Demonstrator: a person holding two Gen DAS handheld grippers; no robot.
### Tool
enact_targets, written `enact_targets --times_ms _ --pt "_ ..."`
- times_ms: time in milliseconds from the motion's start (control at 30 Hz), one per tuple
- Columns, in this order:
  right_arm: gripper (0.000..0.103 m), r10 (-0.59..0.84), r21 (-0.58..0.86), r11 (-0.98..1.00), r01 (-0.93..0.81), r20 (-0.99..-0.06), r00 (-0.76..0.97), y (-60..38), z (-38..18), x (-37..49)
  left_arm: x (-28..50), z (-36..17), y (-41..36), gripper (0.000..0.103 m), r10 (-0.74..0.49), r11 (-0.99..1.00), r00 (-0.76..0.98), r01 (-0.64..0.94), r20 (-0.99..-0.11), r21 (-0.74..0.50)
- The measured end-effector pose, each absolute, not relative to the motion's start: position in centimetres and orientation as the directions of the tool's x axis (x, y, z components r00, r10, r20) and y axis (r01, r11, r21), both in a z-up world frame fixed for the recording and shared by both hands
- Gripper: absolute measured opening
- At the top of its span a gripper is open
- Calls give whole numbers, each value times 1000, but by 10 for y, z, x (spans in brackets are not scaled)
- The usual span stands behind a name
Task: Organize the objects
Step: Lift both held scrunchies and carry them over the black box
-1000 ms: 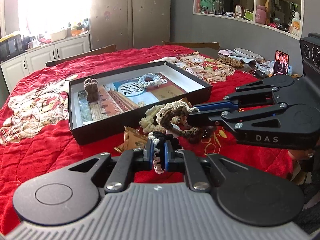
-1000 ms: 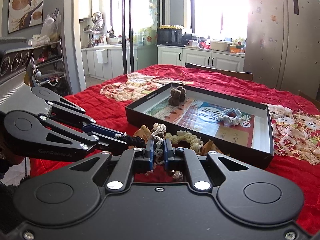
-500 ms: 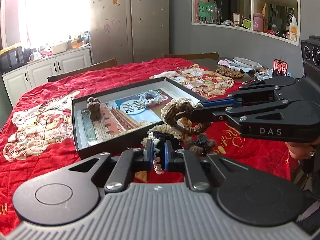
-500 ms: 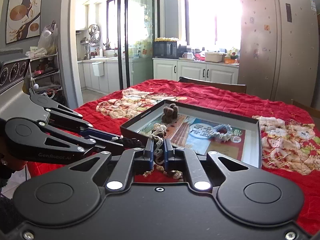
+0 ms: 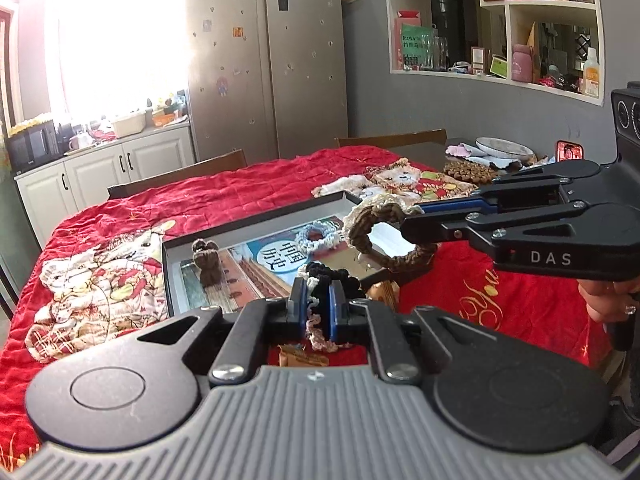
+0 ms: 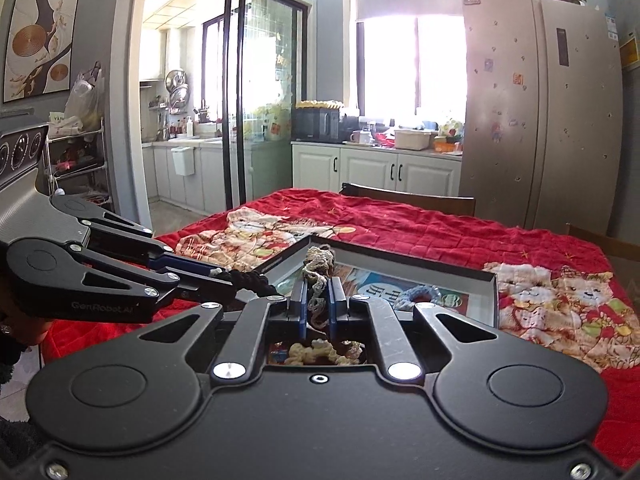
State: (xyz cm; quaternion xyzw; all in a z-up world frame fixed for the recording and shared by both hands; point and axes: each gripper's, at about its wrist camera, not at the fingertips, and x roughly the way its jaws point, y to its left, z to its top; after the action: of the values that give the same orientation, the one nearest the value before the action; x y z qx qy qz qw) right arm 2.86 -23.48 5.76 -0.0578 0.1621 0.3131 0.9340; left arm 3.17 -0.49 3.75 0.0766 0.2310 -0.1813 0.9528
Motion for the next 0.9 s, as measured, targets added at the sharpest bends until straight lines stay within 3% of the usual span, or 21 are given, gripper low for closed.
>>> enact_targets --times_ms 900 --pt "10 426 -66 882 -466 -307 851 -245 77 96 97 47 -4 13 -242 950 866 303 -438 74"
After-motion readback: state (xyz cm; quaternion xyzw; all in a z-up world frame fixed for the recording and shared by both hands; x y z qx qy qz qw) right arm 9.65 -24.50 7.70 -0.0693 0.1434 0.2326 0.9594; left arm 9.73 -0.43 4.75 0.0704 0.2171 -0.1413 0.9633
